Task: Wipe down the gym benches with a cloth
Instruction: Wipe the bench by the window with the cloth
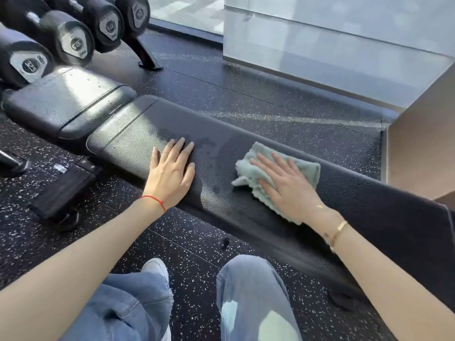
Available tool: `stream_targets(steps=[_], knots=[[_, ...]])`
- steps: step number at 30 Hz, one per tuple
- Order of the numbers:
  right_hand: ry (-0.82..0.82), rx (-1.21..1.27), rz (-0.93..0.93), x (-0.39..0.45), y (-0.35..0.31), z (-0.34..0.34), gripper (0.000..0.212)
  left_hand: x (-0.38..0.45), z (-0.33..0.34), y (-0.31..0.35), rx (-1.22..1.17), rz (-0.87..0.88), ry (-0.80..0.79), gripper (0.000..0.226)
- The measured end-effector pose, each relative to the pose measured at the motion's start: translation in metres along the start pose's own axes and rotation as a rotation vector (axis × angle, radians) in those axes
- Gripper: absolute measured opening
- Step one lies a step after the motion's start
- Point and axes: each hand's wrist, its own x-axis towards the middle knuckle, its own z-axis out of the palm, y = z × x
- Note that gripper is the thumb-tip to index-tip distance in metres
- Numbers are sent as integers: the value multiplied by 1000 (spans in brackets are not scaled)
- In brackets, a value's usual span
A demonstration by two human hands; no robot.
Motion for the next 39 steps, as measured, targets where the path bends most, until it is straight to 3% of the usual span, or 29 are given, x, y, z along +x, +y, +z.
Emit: stream_targets(steps=[3,6,11,17,25,30,34,39], knots=[[-17,-17,151,69,3,-10,52,0,1,0,4,-6,9,54],[-26,-12,100,90,-30,-3,53,1,2,1,1,-6,13,54],[-22,-75,-130,-8,-70,14,56,1,1,0,-10,-11,9,54],[6,-112,21,-120,-23,2,53,0,1,0,-1,-11,1,53],[-7,-125,-6,-11,-75,12,54,0,2,5,4,-18,17,52],[5,-121,-143,-73,-57,19,58,1,2,3,4,-7,17,51],[-15,21,-8,-62,-11,5,51,0,2,3,4,-5,16,52],[-24,17,145,65,-18,-10,52,1,4,3,5,-7,20,52]])
